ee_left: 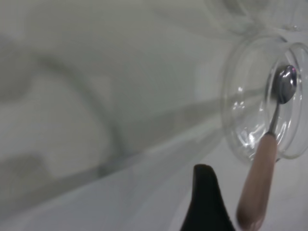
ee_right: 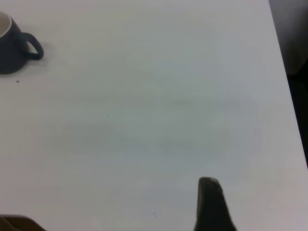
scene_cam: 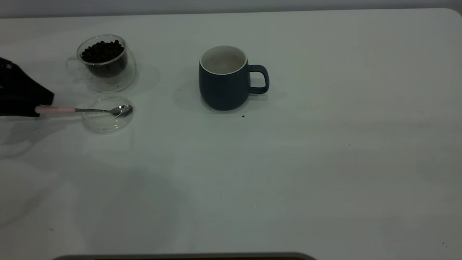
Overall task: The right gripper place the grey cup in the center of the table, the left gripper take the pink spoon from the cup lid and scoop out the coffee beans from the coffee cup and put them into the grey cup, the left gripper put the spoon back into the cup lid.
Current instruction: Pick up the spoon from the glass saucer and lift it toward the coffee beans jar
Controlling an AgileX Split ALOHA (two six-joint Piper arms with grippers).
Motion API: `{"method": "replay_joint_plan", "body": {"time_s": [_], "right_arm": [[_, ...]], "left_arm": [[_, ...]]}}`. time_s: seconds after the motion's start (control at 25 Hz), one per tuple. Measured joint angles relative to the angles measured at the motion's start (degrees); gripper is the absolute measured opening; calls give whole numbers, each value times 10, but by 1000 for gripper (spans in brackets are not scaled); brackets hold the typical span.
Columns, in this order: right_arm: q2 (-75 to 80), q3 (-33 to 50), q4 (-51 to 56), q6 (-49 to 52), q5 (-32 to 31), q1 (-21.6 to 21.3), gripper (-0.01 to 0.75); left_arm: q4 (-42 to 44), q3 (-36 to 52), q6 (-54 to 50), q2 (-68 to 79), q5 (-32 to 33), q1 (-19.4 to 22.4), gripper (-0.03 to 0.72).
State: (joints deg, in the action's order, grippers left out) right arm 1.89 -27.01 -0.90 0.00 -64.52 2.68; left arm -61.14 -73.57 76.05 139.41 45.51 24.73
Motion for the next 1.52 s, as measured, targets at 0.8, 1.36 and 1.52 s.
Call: {"method": "replay_joint_plan", "body": {"time_s": [0.8,1.36,1.52], "right_arm": [[0,0,0,0,0,0,506],[0,0,0,0,0,0,506],[0,0,0,0,0,0,506]], "left_arm": [[-33,0,3,33,-6,-6,571],[-41,0,4,33,8,-6,425],[-41,0,4,33,8,-6,355]]}}
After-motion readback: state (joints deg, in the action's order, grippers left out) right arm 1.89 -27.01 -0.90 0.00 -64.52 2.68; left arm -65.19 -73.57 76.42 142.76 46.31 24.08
